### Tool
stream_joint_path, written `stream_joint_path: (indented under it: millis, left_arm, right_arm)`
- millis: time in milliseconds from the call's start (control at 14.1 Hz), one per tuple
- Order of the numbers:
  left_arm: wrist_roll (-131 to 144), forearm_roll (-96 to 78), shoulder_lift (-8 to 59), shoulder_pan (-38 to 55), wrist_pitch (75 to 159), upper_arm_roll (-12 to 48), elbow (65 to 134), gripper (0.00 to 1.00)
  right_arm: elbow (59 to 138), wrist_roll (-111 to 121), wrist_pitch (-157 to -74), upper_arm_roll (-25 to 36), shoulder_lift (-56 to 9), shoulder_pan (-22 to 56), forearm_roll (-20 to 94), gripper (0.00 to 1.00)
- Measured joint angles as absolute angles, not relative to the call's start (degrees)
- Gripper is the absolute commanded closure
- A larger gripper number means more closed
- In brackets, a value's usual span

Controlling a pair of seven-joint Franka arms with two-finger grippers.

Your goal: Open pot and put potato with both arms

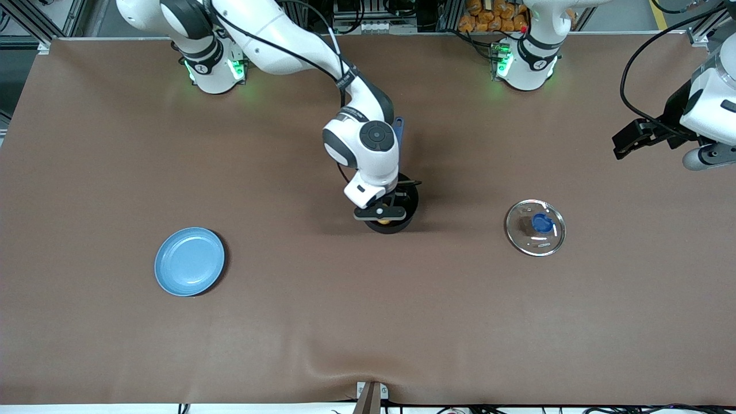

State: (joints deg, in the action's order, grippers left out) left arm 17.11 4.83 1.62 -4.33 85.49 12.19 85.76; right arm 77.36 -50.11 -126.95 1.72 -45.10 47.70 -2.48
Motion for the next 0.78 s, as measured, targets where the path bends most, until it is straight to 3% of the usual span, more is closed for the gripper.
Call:
stream_joint_path:
  millis: [498, 782]
  left_arm:
    - [15.43, 3.85, 1.17, -5.03, 85.47, 12.33, 87.63, 0.00]
    - [13.44, 1.90, -1.11, -5.00, 85.47, 12.42, 88.72, 0.00]
  right_arm:
    - [76.10, -43.14, -105.04, 1.94, -25.63, 36.43, -0.40, 0.41]
    - [76.15, -36.85, -95.25, 2.14, -17.01, 28.07, -0.13, 0.31]
